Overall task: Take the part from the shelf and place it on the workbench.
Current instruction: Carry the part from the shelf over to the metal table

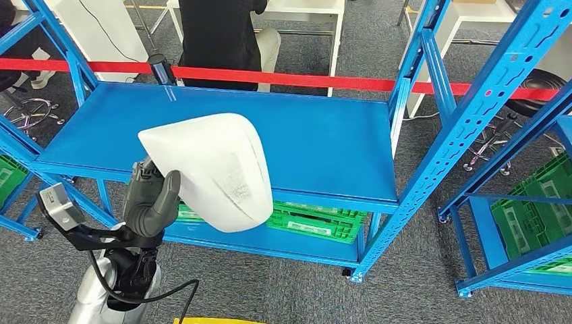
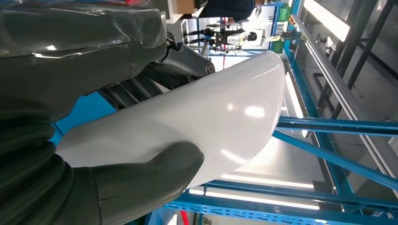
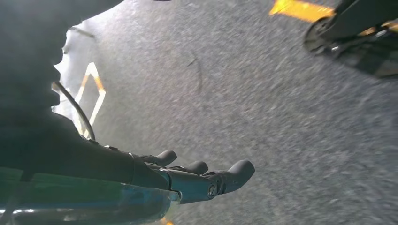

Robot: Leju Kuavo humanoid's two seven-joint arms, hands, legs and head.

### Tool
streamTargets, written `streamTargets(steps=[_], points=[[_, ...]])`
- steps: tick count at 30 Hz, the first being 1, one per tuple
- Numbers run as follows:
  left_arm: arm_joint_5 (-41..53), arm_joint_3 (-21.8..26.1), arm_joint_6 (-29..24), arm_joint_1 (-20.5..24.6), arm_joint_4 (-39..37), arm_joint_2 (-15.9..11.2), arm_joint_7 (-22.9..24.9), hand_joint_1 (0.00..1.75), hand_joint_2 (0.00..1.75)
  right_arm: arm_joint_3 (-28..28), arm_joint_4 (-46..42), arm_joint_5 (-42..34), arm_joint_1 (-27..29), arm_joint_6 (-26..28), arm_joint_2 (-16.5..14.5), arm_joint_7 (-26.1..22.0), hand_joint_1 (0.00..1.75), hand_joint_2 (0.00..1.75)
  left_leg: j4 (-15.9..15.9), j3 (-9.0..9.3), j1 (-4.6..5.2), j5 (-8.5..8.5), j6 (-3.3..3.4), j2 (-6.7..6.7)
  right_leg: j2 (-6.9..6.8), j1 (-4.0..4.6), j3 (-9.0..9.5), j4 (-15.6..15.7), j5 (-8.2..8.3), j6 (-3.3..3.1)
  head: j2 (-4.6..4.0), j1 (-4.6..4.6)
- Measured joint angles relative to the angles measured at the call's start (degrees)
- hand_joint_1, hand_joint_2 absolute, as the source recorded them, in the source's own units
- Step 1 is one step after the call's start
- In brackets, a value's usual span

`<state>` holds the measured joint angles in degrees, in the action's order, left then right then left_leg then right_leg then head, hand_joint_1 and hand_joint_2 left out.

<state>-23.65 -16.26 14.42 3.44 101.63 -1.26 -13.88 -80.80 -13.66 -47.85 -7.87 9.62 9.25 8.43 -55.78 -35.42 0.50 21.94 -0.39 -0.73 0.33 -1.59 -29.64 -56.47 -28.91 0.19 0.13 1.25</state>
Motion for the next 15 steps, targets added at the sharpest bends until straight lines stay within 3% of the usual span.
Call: streamTargets(steps=[15], points=[[0.11,-0.44,0.01,0.98,-0.37,-0.46,0.36,1.75,1.75,2.05,0.02,0.02,0.40,-0.68,-0.65,-2.31,0.00,1.75,0.00,0.00,0.00,-0.01,0.00,0.00,0.00,0.00,0.01,0.00,0.00,0.00,0.00,0.00]])
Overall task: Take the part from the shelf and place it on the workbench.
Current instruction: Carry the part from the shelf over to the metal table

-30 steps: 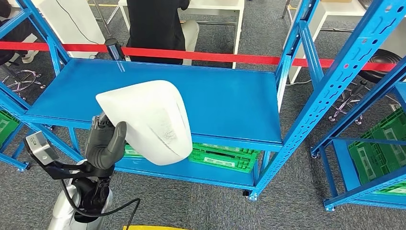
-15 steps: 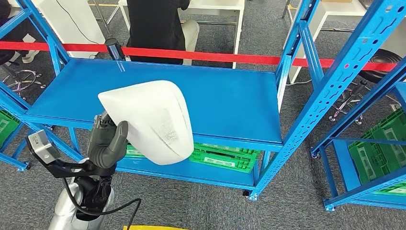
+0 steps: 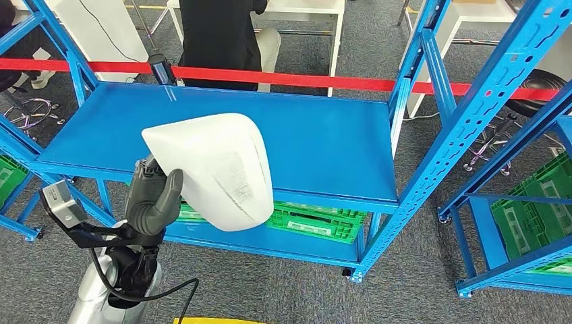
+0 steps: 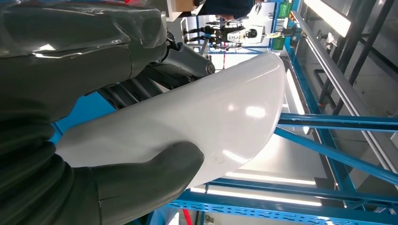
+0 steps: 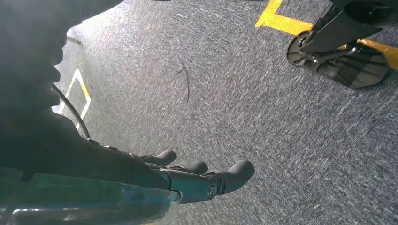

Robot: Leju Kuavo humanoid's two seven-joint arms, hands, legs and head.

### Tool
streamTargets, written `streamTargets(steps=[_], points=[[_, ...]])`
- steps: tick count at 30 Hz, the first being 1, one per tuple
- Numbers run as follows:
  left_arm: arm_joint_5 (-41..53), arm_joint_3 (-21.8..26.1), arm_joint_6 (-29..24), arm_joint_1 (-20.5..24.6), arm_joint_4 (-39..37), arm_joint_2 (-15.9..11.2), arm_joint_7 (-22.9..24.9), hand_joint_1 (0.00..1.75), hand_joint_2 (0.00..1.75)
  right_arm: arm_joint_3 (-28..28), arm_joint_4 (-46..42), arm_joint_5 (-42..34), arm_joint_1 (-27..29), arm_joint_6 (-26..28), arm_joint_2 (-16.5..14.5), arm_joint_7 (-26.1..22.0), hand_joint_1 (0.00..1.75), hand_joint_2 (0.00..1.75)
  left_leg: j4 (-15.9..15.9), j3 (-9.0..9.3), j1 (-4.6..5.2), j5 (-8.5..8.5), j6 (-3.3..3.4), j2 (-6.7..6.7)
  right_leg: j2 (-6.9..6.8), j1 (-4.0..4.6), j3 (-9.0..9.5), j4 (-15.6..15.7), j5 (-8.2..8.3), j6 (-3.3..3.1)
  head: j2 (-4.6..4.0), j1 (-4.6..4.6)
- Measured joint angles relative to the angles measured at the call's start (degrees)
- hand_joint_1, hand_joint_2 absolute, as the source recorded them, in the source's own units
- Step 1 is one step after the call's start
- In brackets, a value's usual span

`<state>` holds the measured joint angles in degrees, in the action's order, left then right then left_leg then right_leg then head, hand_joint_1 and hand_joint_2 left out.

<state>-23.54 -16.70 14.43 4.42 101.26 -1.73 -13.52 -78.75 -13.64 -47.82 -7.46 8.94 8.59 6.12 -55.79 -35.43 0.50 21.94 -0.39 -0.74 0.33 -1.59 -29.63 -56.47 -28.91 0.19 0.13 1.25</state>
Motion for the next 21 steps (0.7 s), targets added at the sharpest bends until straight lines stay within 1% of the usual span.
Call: streamTargets(steps=[2,4,6,7,8,9,10,11,12,13,14,15,16,17,18,19,20,21], points=[[0.14,-0.01,0.00,0.33,0.00,-0.12,0.21,1.75,1.75,0.23,0.00,0.08,0.01,-0.08,-0.30,0.00,0.00,1.75,-0.24,-0.09,0.04,0.17,0.04,-0.01,0.02,-0.24,0.03,0.08,0.02,0.13,0.00,0.01],[0.17,-0.02,0.00,0.55,0.00,-0.26,0.47,1.75,1.75,0.57,0.02,0.13,0.06,-0.19,-0.76,0.00,0.00,1.75,-0.54,-0.14,0.10,0.46,0.28,-0.01,0.06,-0.51,0.15,0.21,0.03,0.40,0.00,0.05],[0.17,-0.02,0.00,0.61,0.13,-0.37,0.80,1.75,1.75,0.85,0.04,0.15,0.11,-0.25,-1.18,0.00,0.00,1.75,0.11,0.32,0.10,0.28,0.96,0.01,0.07,-0.34,0.46,0.72,0.14,0.80,0.00,0.11],[0.17,-0.05,0.00,0.61,0.24,-0.39,0.95,1.75,1.75,0.97,0.04,0.20,0.14,-0.26,-1.29,0.00,0.00,1.75,1.04,0.92,-0.02,-0.08,1.41,0.10,0.03,-0.17,0.53,0.73,0.03,0.88,0.00,0.07],[0.16,-0.10,0.00,0.69,0.36,-0.41,1.05,1.75,1.75,1.08,0.04,0.27,0.17,-0.26,-1.36,0.00,0.00,1.75,2.08,1.58,-0.18,-0.52,1.93,0.20,0.00,0.01,0.23,-0.10,-0.50,0.81,0.00,0.03],[0.16,-0.17,-0.01,0.75,0.45,-0.42,1.18,1.75,1.75,1.16,0.04,0.36,0.22,-0.26,-1.37,0.00,0.00,1.75,3.00,2.19,-0.37,-0.90,2.31,0.29,-0.03,0.15,-0.75,-2.20,-1.50,0.59,0.00,-0.07],[0.16,-0.28,-0.01,0.79,0.45,-0.42,1.31,1.75,1.75,1.24,0.04,0.43,0.29,-0.26,-1.37,0.00,0.00,1.75,3.42,2.44,-0.47,-1.04,2.51,0.36,-0.05,0.11,-2.51,-5.61,-2.93,0.31,0.00,-0.16],[0.17,-0.40,-0.02,0.79,0.45,-0.42,1.44,1.75,1.75,1.27,0.04,0.48,0.35,-0.25,-1.38,0.01,0.00,1.75,3.47,2.42,-0.51,-1.07,2.59,0.36,-0.05,0.06,-4.70,-9.57,-4.40,0.16,0.00,-0.18],[0.17,-0.52,-0.04,0.71,0.44,-0.42,1.60,1.75,1.75,1.29,0.04,0.54,0.46,-0.25,-1.36,0.02,0.00,1.75,3.35,2.30,-0.52,-1.01,2.52,0.33,-0.05,-0.02,-6.76,-12.96,-5.40,0.27,0.00,-0.22],[0.17,-0.65,-0.08,0.62,0.44,-0.42,1.75,1.75,1.75,1.30,0.04,0.61,0.56,-0.24,-1.34,0.03,0.00,1.75,3.14,2.14,-0.57,-0.90,2.38,0.28,-0.06,-0.16,-8.00,-14.67,-5.59,0.68,0.00,-0.21],[0.17,-0.75,-0.13,0.57,0.44,-0.42,1.89,1.75,1.75,1.31,0.05,0.70,0.65,-0.23,-1.30,0.04,0.00,1.75,2.78,1.96,-0.69,-0.75,2.15,0.22,-0.08,-0.34,-8.04,-14.03,-4.76,1.37,0.00,-0.21],[0.17,-0.80,-0.17,0.56,0.44,-0.42,2.00,1.75,1.75,1.32,0.05,0.79,0.71,-0.21,-1.24,0.05,0.00,1.75,2.19,1.74,-0.86,-0.49,1.78,0.16,-0.10,-0.61,-6.88,-11.16,-3.17,2.21,0.00,-0.23],[0.17,-0.83,-0.19,0.56,0.44,-0.42,2.08,1.75,1.75,1.33,0.05,0.88,0.72,-0.20,-1.21,0.05,0.00,1.75,1.31,1.41,-1.00,-0.09,1.26,0.12,-0.22,-0.92,-5.22,-7.40,-1.45,2.92,0.00,-0.23],[0.17,-0.83,-0.20,0.56,0.44,-0.42,2.13,1.75,1.75,1.34,0.04,0.94,0.72,-0.18,-1.30,0.05,0.00,1.75,0.29,0.97,-0.99,0.38,0.68,0.08,-0.27,-1.08,-3.90,-4.32,-0.08,3.27,0.00,-0.29],[0.19,-0.83,-0.20,0.56,0.45,-0.42,2.15,1.75,1.75,1.36,0.04,0.98,0.70,-0.16,-1.36,0.05,0.00,1.75,-0.64,0.52,-0.93,0.84,0.17,0.04,-0.29,-1.13,-3.11,-2.65,0.66,3.02,0.00,-0.25],[0.20,-0.84,-0.20,0.56,0.48,-0.42,2.16,1.75,1.75,1.37,0.04,1.01,0.71,-0.15,-1.44,0.06,0.00,1.75,-1.38,0.16,-0.84,1.18,-0.24,0.03,-0.29,-1.07,-3.04,-2.36,0.84,2.47,0.00,-0.18],[0.21,-0.86,-0.20,0.53,0.51,-0.43,2.17,1.75,1.75,1.39,0.04,1.01,0.73,-0.14,-1.50,0.07,0.00,1.75,-1.74,-0.05,-0.82,1.32,-0.48,0.01,-0.20,-0.91,-3.26,-2.76,0.88,1.82,0.00,-0.06],[0.23,-0.89,-0.20,0.52,0.52,-0.43,2.16,1.75,1.75,1.42,0.04,1.01,0.75,-0.13,-1.47,0.09,0.00,1.75,-1.90,-0.15,-0.98,1.33,-0.63,0.01,-0.17,-0.94,-3.34,-2.98,0.95,1.19,0.00,0.11]])
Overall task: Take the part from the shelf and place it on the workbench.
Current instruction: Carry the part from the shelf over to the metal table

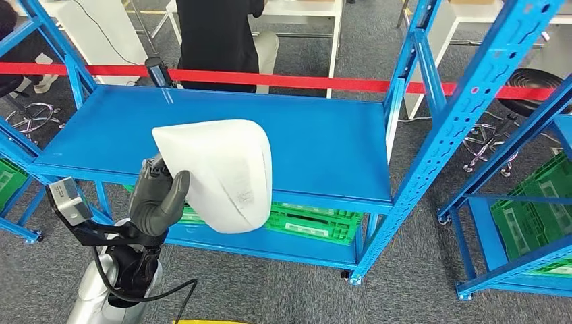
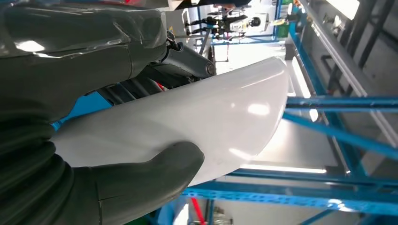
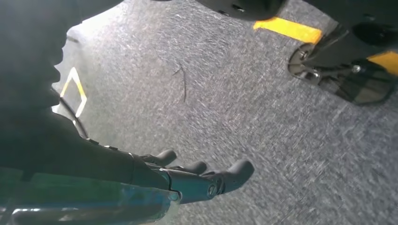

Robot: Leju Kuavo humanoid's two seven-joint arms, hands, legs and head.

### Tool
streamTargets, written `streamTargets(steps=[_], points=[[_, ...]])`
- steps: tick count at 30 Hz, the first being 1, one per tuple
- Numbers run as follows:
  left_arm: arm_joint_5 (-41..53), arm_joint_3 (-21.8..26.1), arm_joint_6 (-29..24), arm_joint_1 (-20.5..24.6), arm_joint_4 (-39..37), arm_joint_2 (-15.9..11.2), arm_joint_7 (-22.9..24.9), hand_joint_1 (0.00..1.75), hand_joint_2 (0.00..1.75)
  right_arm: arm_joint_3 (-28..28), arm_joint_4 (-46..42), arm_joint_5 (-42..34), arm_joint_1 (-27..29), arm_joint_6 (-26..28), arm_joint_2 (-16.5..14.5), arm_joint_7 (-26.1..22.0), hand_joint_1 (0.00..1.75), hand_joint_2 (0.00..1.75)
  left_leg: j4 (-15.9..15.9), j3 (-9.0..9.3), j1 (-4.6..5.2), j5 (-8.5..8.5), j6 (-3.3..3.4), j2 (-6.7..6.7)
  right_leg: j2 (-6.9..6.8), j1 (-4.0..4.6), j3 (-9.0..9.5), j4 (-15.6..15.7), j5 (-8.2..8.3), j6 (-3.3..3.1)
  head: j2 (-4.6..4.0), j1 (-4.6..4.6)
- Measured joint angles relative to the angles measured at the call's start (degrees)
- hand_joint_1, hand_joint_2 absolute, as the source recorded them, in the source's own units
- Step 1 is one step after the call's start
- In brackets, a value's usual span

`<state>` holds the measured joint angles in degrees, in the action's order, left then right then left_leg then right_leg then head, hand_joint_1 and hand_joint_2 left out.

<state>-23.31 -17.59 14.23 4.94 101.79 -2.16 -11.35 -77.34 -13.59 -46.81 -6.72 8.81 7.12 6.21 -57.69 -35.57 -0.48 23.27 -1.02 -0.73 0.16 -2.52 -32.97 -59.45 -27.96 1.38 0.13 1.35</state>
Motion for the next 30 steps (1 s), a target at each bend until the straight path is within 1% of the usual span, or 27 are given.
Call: streamTargets(steps=[1,2,3,4,5,6,7,8,9,10,11,12,13,15,17,18,19,20,21,22,23,24,25,26,27,28,30], points=[[0.01,-0.01,-0.01,-0.01,0.02,-0.02,-0.01,1.75,1.75,0.03,0.00,0.01,0.02,0.00,-0.03,0.02,0.00,1.75,-0.30,-0.11,-0.19,0.22,-0.16,0.05,0.01,0.00,-0.07,0.00,0.15,-0.33,0.00,0.05],[0.01,-0.01,-0.01,-0.01,0.02,-0.05,-0.01,1.75,1.75,0.09,0.00,0.01,0.02,0.00,-0.05,0.02,0.00,1.75,-1.14,-0.44,-0.35,0.97,-0.35,0.15,0.01,-0.01,-0.12,0.02,0.33,-0.63,0.00,0.13],[0.01,0.00,-0.02,0.00,0.02,-0.09,-0.01,1.75,1.75,0.18,0.00,0.03,0.02,0.01,-0.07,0.02,0.00,1.75,-3.03,-1.18,-0.46,2.43,-0.57,0.28,0.00,-0.01,-0.19,0.04,0.48,-0.87,0.00,0.18],[0.01,0.01,-0.02,-0.01,0.02,-0.13,0.01,1.75,1.75,0.26,0.00,0.08,0.02,0.01,-0.07,0.02,0.00,1.75,-6.01,-2.34,-0.49,4.44,-0.77,0.42,-0.01,0.11,-0.31,0.04,0.58,-1.03,0.00,0.22],[0.01,0.02,-0.02,-0.02,0.01,-0.15,0.04,1.75,1.75,0.37,0.00,0.14,0.03,0.02,-0.06,0.05,0.00,1.75,-9.85,-3.88,-0.50,6.64,-0.93,0.55,-0.03,0.24,-0.49,0.02,0.68,-1.19,0.00,0.28],[0.01,0.02,-0.01,-0.03,0.01,-0.19,0.08,1.75,1.75,0.47,0.00,0.21,0.06,0.02,-0.06,0.08,0.00,1.75,-13.49,-5.32,-0.50,8.36,-1.01,0.62,-0.06,0.39,-0.69,0.01,0.78,-1.33,0.00,0.28],[0.01,0.02,-0.01,-0.05,0.00,-0.21,0.13,1.75,1.75,0.58,0.00,0.28,0.11,0.02,-0.06,0.10,0.00,1.75,-15.79,-6.10,-0.50,9.19,-0.93,0.66,-0.10,0.58,-0.87,0.00,0.87,-1.44,0.00,0.28],[0.01,0.02,0.01,-0.05,0.01,-0.23,0.16,1.75,1.75,0.67,0.00,0.32,0.16,0.03,-0.07,0.13,0.00,1.75,-16.12,-5.88,-0.45,9.01,-0.71,0.67,-0.12,0.80,-0.99,0.00,0.95,-1.54,0.00,0.28],[0.01,0.02,0.03,-0.05,0.01,-0.25,0.19,1.75,1.75,0.74,0.00,0.34,0.21,0.03,-0.08,0.13,0.00,1.75,-13.96,-4.36,-0.34,7.80,-0.26,0.66,-0.11,1.05,-1.03,0.02,1.02,-1.62,0.00,0.28],[0.01,0.02,0.05,-0.01,0.04,-0.26,0.22,1.75,1.75,0.79,0.00,0.38,0.23,0.03,-0.11,0.13,0.00,1.75,-10.17,-1.99,-0.11,6.16,0.43,0.65,-0.10,1.26,-1.00,0.04,1.07,-1.66,0.00,0.28],[0.01,0.02,0.10,0.05,0.10,-0.27,0.25,1.75,1.75,0.81,-0.01,0.40,0.26,0.04,-0.26,0.13,0.00,1.75,-6.30,0.34,0.20,5.00,1.20,0.75,-0.09,1.40,-0.98,0.09,1.18,-1.58,0.00,0.17],[0.01,0.02,0.14,0.13,0.18,-0.27,0.28,1.75,1.75,0.85,-0.01,0.43,0.27,0.07,-0.34,0.15,0.00,1.75,-3.19,2.07,0.58,4.12,1.91,0.86,-0.11,1.39,-0.98,0.16,1.31,-1.45,0.00,0.11],[0.01,0.02,0.17,0.20,0.27,-0.27,0.31,1.75,1.75,0.90,0.00,0.46,0.27,0.10,-0.44,0.18,0.00,1.75,-1.47,2.97,0.96,3.82,2.44,0.94,-0.16,1.25,-1.02,0.24,1.46,-1.22,0.00,0.09],[0.02,0.03,0.23,0.29,0.40,-0.31,0.40,1.75,1.75,1.01,0.02,0.50,0.30,0.15,-0.61,0.27,0.00,1.75,-0.52,3.14,1.49,3.52,3.04,0.97,-0.32,0.95,-1.01,0.64,1.87,-0.58,0.00,0.15],[0.03,0.03,0.28,0.33,0.49,-0.29,0.48,1.75,1.75,1.15,0.02,0.53,0.31,0.16,-0.74,0.31,0.00,1.75,1.20,3.77,1.30,2.41,3.53,1.06,-0.37,0.97,-1.22,0.37,1.67,-0.24,0.00,0.12],[0.02,0.01,0.31,0.39,0.53,-0.23,0.50,1.75,1.75,1.21,0.02,0.54,0.30,0.17,-0.70,0.31,0.00,1.75,2.09,3.99,1.14,1.77,3.82,1.12,-0.33,1.08,-1.82,-0.88,0.81,-0.31,0.00,0.08],[0.02,0.00,0.33,0.43,0.54,-0.16,0.52,1.75,1.75,1.26,0.02,0.54,0.32,0.18,-0.61,0.32,0.00,1.75,2.71,4.06,0.96,1.23,3.86,1.19,-0.29,1.09,-3.00,-3.46,-0.66,-0.54,0.00,0.01],[0.01,-0.01,0.35,0.44,0.53,-0.13,0.56,1.75,1.75,1.28,0.03,0.54,0.36,0.19,-0.48,0.32,0.00,1.75,2.85,3.77,1.00,0.95,3.88,1.17,-0.23,1.09,-4.54,-6.84,-2.41,-0.70,0.00,0.00],[0.01,-0.02,0.35,0.40,0.51,-0.10,0.60,1.75,1.75,1.29,0.04,0.54,0.45,0.19,-0.38,0.32,0.00,1.75,2.81,3.38,1.01,0.73,3.78,1.15,-0.22,1.06,-6.08,-10.49,-4.00,-0.68,0.00,-0.01],[0.02,-0.02,0.35,0.32,0.48,-0.09,0.66,1.75,1.75,1.29,0.05,0.54,0.55,0.20,-0.31,0.33,0.00,1.75,2.75,3.01,1.00,0.53,3.59,1.11,-0.23,1.00,-7.09,-13.09,-4.95,-0.42,0.00,-0.02],[0.02,-0.02,0.35,0.26,0.44,-0.09,0.71,1.75,1.75,1.29,0.07,0.56,0.64,0.20,-0.23,0.33,0.00,1.75,2.62,2.67,0.98,0.36,3.44,1.07,-0.23,0.92,-7.05,-13.63,-5.03,0.08,0.00,-0.01],[0.02,-0.03,0.35,0.24,0.41,-0.09,0.75,1.75,1.75,1.30,0.07,0.60,0.69,0.20,-0.17,0.34,0.00,1.75,2.38,2.34,0.91,0.24,3.27,1.04,-0.24,0.80,-5.84,-11.89,-4.28,0.74,0.00,-0.02],[0.02,-0.04,0.35,0.25,0.38,-0.09,0.79,1.75,1.75,1.31,0.07,0.64,0.69,0.20,-0.12,0.34,0.00,1.75,1.94,1.98,0.82,0.23,3.07,1.01,-0.25,0.62,-3.60,-8.13,-2.99,1.43,0.00,-0.03],[0.02,-0.05,0.35,0.26,0.37,-0.09,0.81,1.75,1.75,1.31,0.07,0.68,0.64,0.20,-0.07,0.35,0.00,1.75,1.33,1.54,0.79,0.31,2.81,1.00,-0.23,0.52,-1.46,-4.39,-2.00,1.74,0.00,-0.01],[0.03,-0.05,0.34,0.31,0.37,-0.10,0.84,1.75,1.75,1.32,0.07,0.70,0.61,0.20,-0.05,0.35,0.00,1.75,0.53,1.04,0.84,0.48,2.49,0.98,-0.16,0.48,0.11,-1.42,-1.21,1.65,0.00,0.01],[0.04,-0.07,0.34,0.34,0.38,-0.11,0.86,1.75,1.75,1.33,0.07,0.70,0.60,0.20,-0.03,0.37,0.00,1.75,-0.12,0.57,0.89,0.59,2.14,0.96,-0.09,0.55,0.89,0.18,-0.82,1.20,0.00,0.04],[0.07,-0.11,0.34,0.35,0.39,-0.14,0.93,1.75,1.75,1.34,0.07,0.77,0.64,0.20,-0.04,0.42,0.00,1.75,-0.70,-0.01,0.95,0.45,1.50,0.93,-0.03,0.87,0.68,0.36,-0.45,-0.09,0.00,0.06]])
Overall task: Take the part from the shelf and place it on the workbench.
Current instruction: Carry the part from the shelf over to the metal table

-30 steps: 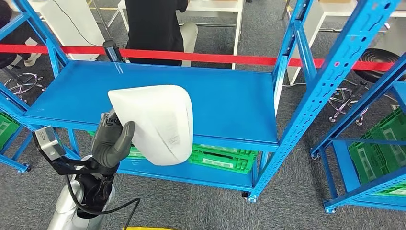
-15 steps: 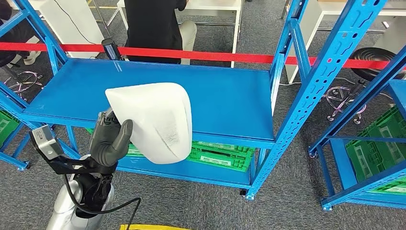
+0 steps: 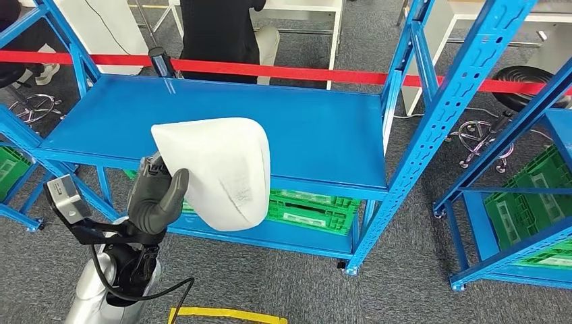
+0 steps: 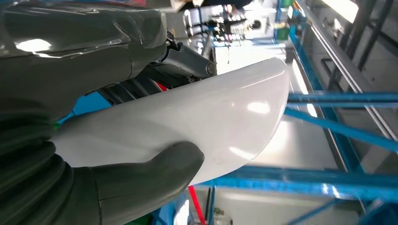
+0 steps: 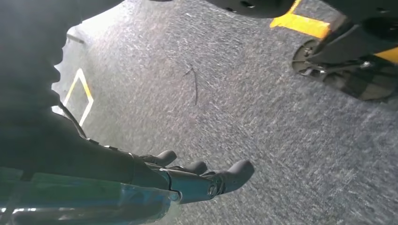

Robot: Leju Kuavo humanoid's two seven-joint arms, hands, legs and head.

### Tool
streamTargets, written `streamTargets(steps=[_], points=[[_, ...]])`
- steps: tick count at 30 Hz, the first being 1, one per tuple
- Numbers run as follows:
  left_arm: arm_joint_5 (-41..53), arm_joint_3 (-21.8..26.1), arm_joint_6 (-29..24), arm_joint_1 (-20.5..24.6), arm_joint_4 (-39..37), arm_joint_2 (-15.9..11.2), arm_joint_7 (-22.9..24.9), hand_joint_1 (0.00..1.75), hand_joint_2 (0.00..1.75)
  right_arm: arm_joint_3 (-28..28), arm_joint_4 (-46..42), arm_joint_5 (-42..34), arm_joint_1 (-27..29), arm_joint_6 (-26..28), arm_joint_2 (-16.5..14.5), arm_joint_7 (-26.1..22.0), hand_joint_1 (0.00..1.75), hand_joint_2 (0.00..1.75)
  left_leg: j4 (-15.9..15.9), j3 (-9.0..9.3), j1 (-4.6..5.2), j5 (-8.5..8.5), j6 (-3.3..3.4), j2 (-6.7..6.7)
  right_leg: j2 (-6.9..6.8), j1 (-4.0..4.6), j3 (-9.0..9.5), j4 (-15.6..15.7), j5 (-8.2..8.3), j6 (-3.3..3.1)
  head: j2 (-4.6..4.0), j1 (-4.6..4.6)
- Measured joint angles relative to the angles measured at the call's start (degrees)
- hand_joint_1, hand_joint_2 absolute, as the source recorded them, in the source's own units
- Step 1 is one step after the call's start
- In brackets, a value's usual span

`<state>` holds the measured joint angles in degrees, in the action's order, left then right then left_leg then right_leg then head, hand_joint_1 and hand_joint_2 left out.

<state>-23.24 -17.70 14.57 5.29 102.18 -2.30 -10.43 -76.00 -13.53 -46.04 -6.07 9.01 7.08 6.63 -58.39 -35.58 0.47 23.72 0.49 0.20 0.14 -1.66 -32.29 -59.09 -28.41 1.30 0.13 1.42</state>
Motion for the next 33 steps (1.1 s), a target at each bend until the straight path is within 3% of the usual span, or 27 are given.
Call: streamTargets(steps=[2,3,6,7,8,9,12,14,16,18,19,21,23,24,26,27,29,32,33], points=[[0.02,-0.06,-0.02,-0.04,0.01,-0.03,0.02,1.75,1.75,0.01,0.02,0.15,0.00,0.02,-0.09,0.05,0.00,1.75,-0.49,-0.45,-0.24,0.35,-0.60,-0.04,-0.05,-0.09,-0.34,-0.08,0.53,-0.94,0.00,0.03],[0.02,-0.08,-0.03,-0.03,0.01,-0.07,0.02,1.75,1.75,0.02,0.03,0.21,-0.01,0.04,-0.13,0.07,0.00,1.75,-1.81,-1.00,-0.40,1.52,-0.97,-0.08,-0.07,-0.23,-0.54,-0.03,0.82,-1.35,0.00,0.13],[0.01,-0.12,-0.08,-0.06,-0.01,-0.14,0.03,1.75,1.75,0.04,0.04,0.38,0.01,0.06,-0.19,0.10,0.00,1.75,-11.61,-4.58,-0.94,7.92,-1.96,-0.15,-0.10,-0.23,-1.39,-0.04,1.56,-1.93,0.00,0.36],[0.01,-0.14,-0.08,-0.10,-0.02,-0.16,0.04,1.75,1.75,0.03,0.04,0.42,0.02,0.06,-0.20,0.11,0.00,1.75,-14.64,-5.55,-1.05,9.31,-2.10,-0.15,-0.10,-0.16,-1.74,-0.05,1.81,-1.91,0.00,0.35],[0.01,-0.15,-0.09,-0.13,-0.03,-0.17,0.04,1.75,1.75,0.03,0.04,0.43,0.02,0.06,-0.20,0.11,0.00,1.75,-15.85,-5.65,-1.10,9.69,-2.10,-0.15,-0.10,-0.10,-2.06,-0.05,2.05,-1.85,0.00,0.36],[0.01,-0.15,-0.09,-0.14,-0.03,-0.18,0.04,1.75,1.75,0.02,0.04,0.43,0.02,0.06,-0.20,0.12,0.00,1.75,-14.79,-4.55,-1.11,9.07,-1.96,-0.16,-0.09,-0.03,-2.35,-0.05,2.29,-1.78,0.00,0.36],[0.01,-0.19,-0.10,0.03,0.02,-0.19,0.04,1.75,1.75,0.03,0.05,0.43,0.01,0.08,-0.40,0.13,0.00,1.75,-3.42,2.89,-0.68,5.49,-0.57,-0.11,-0.06,0.16,-2.71,0.05,2.98,-1.42,0.00,0.31],[0.00,-0.21,-0.10,0.24,0.07,-0.17,0.04,1.75,1.75,0.04,0.06,0.43,0.00,0.11,-0.63,0.13,0.00,1.75,0.41,5.11,-0.08,4.82,0.32,0.01,-0.15,-0.07,-2.74,0.23,3.42,-0.84,0.00,0.32],[-0.01,-0.22,-0.10,0.35,0.09,-0.18,0.04,1.75,1.75,0.04,0.07,0.43,-0.01,0.13,-0.78,0.13,0.00,1.75,1.05,5.11,0.31,4.04,1.00,0.02,-0.26,-0.25,-2.76,0.60,3.96,-0.06,0.00,0.39],[-0.01,-0.28,-0.10,0.45,0.11,-0.11,0.04,1.75,1.75,0.05,0.09,0.43,-0.02,0.13,-0.75,0.14,0.00,1.75,2.61,5.25,0.18,2.54,1.70,0.13,-0.28,-0.13,-3.41,-0.11,3.39,0.21,0.00,0.32],[-0.01,-0.32,-0.13,0.52,0.11,-0.03,0.04,1.75,1.75,0.07,0.10,0.43,-0.02,0.12,-0.66,0.15,0.00,1.75,3.36,5.14,0.06,1.73,1.97,0.19,-0.26,-0.03,-4.31,-1.89,2.11,0.00,0.00,0.25],[-0.03,-0.38,-0.29,0.54,-0.01,0.14,0.10,1.75,1.75,0.20,0.12,0.45,-0.03,0.11,-0.39,0.15,0.00,1.75,3.72,4.21,0.09,0.75,2.23,0.22,-0.22,-0.01,-7.08,-8.58,-1.75,-0.52,0.00,0.19],[-0.07,-0.41,-0.55,0.46,-0.14,0.33,0.19,1.75,1.75,0.38,0.13,0.58,-0.02,0.10,-0.12,0.15,0.00,1.75,3.52,3.01,0.20,0.04,2.10,0.19,-0.22,-0.05,-8.54,-13.72,-4.02,-0.11,0.00,0.21],[-0.08,-0.42,-0.64,0.45,-0.16,0.40,0.22,1.75,1.75,0.46,0.13,0.67,-0.04,0.10,0.03,0.15,0.00,1.75,3.29,2.44,0.21,-0.24,1.99,0.17,-0.23,-0.11,-7.74,-13.36,-3.95,0.41,0.00,0.21],[-0.07,-0.42,-0.74,0.48,-0.17,0.49,0.23,1.75,1.75,0.64,0.13,0.95,-0.19,0.10,0.35,0.14,0.00,1.75,2.27,1.32,0.12,-0.45,1.68,0.13,-0.24,-0.34,-3.03,-6.38,-2.19,1.52,0.00,0.21],[-0.07,-0.41,-0.78,0.52,-0.16,0.53,0.25,1.75,1.75,0.74,0.13,1.09,-0.34,0.10,0.50,0.14,0.00,1.75,1.56,0.72,0.21,-0.41,1.45,0.13,-0.21,-0.34,-0.98,-2.90,-1.41,1.63,0.00,0.20],[-0.05,-0.43,-0.82,0.56,-0.15,0.66,0.30,1.75,1.75,0.88,0.13,1.40,-0.62,0.10,0.79,0.12,0.00,1.75,0.32,-0.24,0.35,-0.37,0.91,0.09,-0.11,-0.16,0.70,0.36,-0.73,0.84,0.00,0.26],[-0.06,-0.53,-0.83,0.53,-0.13,0.88,0.35,1.75,1.75,0.92,0.14,1.58,-0.66,0.10,1.10,0.10,0.00,1.75,-0.17,-0.79,0.14,-0.59,-0.04,0.00,-0.09,-0.07,0.24,0.21,0.01,-0.65,0.00,0.29],[-0.06,-0.55,-0.84,0.53,-0.13,0.90,0.36,1.75,1.75,0.92,0.14,1.59,-0.67,0.10,1.15,0.10,0.00,1.75,-0.88,-1.12,0.00,0.14,-0.43,-0.05,-0.12,-0.20,0.16,0.28,0.36,-1.05,0.00,0.41]])
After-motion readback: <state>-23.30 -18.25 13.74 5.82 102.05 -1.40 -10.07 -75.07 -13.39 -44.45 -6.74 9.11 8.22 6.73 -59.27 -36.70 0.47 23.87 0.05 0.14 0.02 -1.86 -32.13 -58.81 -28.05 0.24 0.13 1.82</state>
